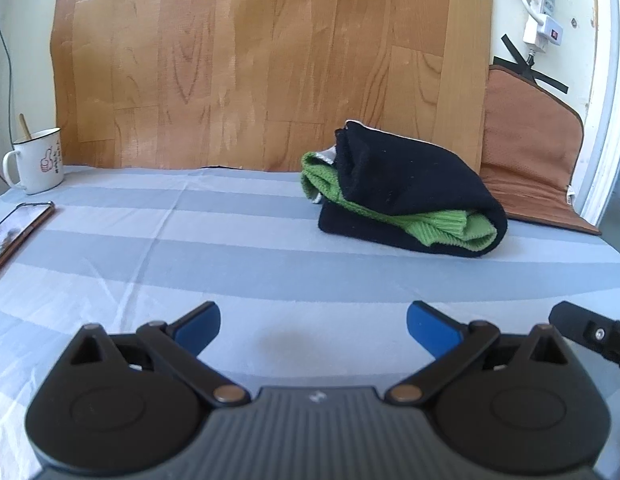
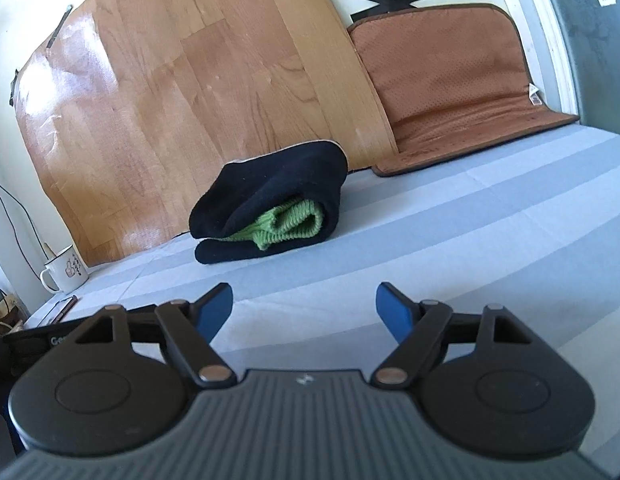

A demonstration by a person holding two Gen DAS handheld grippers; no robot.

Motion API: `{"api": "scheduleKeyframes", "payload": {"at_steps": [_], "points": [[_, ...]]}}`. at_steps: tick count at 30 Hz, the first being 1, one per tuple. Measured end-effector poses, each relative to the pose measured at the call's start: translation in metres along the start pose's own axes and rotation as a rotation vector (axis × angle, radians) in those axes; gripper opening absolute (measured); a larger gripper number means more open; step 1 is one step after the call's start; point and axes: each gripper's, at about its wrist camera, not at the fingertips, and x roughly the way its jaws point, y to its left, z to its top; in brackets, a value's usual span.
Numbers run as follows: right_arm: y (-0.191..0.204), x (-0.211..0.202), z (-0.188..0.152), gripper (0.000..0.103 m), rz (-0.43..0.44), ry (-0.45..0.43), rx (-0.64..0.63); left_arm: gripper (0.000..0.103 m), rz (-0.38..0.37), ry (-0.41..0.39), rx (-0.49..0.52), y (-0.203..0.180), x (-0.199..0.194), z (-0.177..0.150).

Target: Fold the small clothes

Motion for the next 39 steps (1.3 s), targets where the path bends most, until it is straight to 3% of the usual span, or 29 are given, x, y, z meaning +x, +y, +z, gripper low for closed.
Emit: {"api": "scheduleKeyframes", "payload": {"at_steps": [14, 28, 39], "points": [[-0.008, 0.004, 0.001, 0.086, 0.012, 0.026, 0.066, 0.103, 0.06, 0.012, 0.014, -0.003, 0.002, -0.002], [-0.016, 0.005, 0.002, 0.088, 0.023, 0.049, 0.117, 0.103, 0.065, -0.032, 0.072, -0.013, -0.004, -0.005], [-0.015, 0.005, 0.003, 0.088, 0.02, 0.049, 0.104, 0.103, 0.123, -0.06, 0.082, -0.014, -0.007, -0.005]]}}
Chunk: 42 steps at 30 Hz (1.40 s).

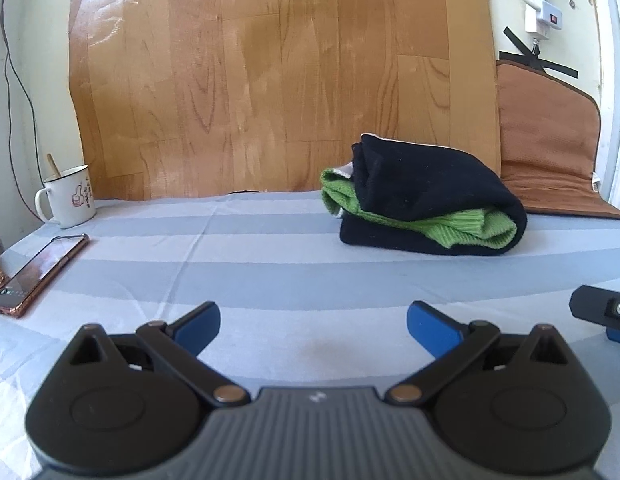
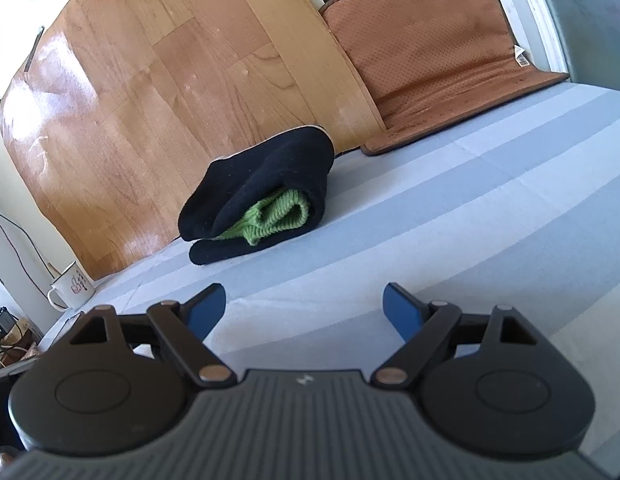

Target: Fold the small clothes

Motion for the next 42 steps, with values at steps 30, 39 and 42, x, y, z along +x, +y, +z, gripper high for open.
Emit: {"api": "scheduleKeyframes", "payload": {"at_steps": [30, 39, 42], "points": [[0.005, 0.004, -0.001, 0.088, -0.014, 0.012, -0.039, 0.103, 0.082, 0.023, 0.013, 0.008, 0.004, 0.003], [0.005, 0.005, -0.001, 0.088, -0.016, 0.014, -0.041, 0.103, 0.084, 0.034, 0.046, 0.002, 0.004, 0.001], [0.006, 0.006, -0.002, 0.088, -0.015, 0.016, -0.043, 0.103, 0.078, 0.036, 0.063, -0.001, 0.004, 0.0]]}}
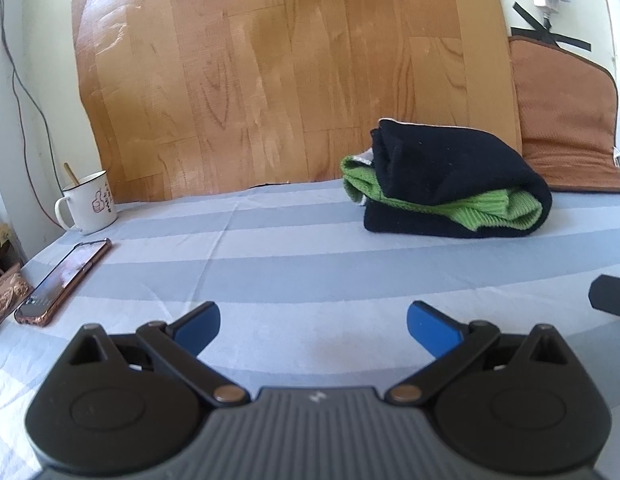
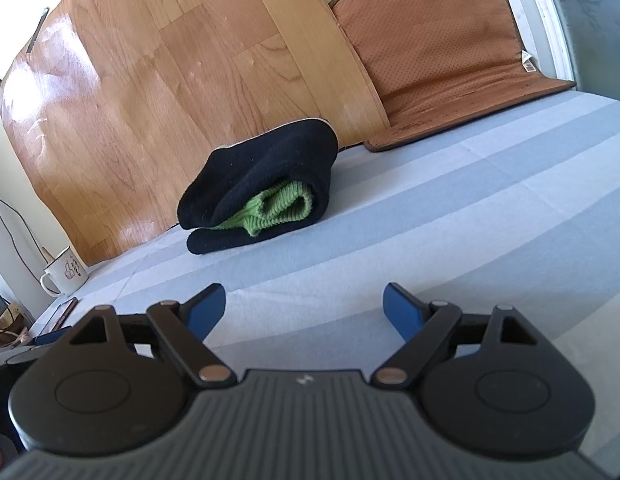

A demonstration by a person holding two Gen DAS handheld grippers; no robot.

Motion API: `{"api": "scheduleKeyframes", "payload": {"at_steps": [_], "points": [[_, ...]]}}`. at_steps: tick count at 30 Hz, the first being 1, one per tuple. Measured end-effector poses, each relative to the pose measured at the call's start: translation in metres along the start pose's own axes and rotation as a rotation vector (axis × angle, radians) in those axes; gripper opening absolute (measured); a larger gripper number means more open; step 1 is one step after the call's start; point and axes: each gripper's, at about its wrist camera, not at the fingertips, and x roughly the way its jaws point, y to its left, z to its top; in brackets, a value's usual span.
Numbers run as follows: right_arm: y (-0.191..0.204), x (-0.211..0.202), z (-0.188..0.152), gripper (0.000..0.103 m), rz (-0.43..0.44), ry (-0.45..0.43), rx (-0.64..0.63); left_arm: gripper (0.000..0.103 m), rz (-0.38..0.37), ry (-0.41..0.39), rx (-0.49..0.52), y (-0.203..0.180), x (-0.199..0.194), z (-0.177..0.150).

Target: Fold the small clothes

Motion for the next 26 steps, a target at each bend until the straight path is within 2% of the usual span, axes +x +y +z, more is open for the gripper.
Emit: {"api": "scheduleKeyframes", "payload": {"at_steps": [18, 23, 26], "points": [[0.0025, -0.0019, -0.0011, 0.088, 0.002, -0.011, -0.017, 0.103, -0.024, -0.005, 0.031, -0.0043, -0.0018, -0.0007], [0.0035, -0.0017, -0.0007, 0.088, 0.0, -0.012, -0.023, 0.103, -0.044, -0.03, 0.042, -0.0049, -0.0044, -0.0006], [0.0053, -0.0021, -0.0009, 0.088, -0.005, -0.016, -0.03, 0.103, -0.064, -0.019, 0.041, -0.0052, -0.003, 0.0001]]}}
